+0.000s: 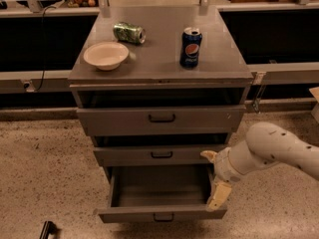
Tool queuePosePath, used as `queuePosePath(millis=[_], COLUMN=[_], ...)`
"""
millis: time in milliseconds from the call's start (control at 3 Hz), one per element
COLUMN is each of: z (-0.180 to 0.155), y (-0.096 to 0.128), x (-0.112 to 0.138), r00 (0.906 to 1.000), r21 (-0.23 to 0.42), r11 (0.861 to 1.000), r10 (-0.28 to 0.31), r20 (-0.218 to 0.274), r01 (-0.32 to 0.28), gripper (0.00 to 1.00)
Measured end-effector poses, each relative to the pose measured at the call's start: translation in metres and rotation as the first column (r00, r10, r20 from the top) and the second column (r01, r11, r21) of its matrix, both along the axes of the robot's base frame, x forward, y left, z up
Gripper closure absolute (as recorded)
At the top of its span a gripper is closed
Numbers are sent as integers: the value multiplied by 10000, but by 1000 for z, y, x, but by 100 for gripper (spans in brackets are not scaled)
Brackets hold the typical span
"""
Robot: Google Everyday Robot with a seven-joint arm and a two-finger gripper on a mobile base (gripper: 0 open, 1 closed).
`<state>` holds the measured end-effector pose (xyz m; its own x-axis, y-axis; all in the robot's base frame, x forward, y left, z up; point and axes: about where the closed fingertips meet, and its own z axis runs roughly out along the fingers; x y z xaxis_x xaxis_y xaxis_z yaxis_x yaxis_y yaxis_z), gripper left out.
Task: Close bottom drawer
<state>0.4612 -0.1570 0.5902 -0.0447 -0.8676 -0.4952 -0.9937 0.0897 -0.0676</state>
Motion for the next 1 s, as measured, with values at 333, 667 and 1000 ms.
queuePosePath(millis=[333,667,1000], z=[-82,-122,-154], y=[26,51,61], x=[10,48,43], r00=[9973,9820,9761], r21=[515,1841,2200], r11=[9960,9805,9712], r10=[725,347,438], r20=[108,1854,2129], r01=[-730,-694,-915], gripper=[0,0,0])
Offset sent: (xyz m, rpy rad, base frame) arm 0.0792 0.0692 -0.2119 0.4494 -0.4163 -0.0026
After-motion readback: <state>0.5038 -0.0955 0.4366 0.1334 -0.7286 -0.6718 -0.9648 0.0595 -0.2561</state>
